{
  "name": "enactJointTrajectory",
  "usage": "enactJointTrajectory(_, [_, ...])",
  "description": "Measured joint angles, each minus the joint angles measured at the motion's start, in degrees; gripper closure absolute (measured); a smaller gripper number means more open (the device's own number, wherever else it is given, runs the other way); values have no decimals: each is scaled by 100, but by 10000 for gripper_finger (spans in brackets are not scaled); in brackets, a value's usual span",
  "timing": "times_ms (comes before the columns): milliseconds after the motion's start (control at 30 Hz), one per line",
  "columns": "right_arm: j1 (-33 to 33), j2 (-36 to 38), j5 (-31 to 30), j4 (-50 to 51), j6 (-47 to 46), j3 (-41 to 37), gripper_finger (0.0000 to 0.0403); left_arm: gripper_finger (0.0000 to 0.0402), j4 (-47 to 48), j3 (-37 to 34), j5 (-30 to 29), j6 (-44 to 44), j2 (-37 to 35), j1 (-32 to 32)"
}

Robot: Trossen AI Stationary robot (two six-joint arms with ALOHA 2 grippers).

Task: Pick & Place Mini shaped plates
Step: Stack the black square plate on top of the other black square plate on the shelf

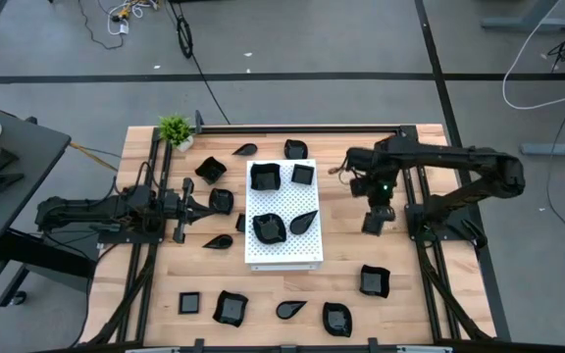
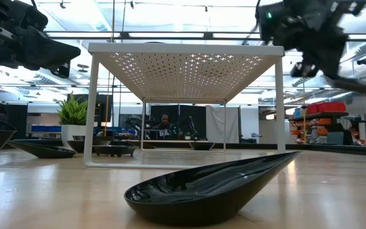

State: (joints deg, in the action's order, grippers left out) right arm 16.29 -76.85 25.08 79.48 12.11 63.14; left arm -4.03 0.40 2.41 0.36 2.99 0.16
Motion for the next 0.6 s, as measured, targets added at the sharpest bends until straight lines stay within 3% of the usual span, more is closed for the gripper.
enactJointTrajectory(400, [235, 14, 293, -2742, -3461, 813, 403, 381, 0, -1, 0, -1, 1, -2])
enactJointTrajectory(600, [250, 14, -142, -4022, -5326, 679, 403, 381, 0, -1, -1, -1, 0, -1])
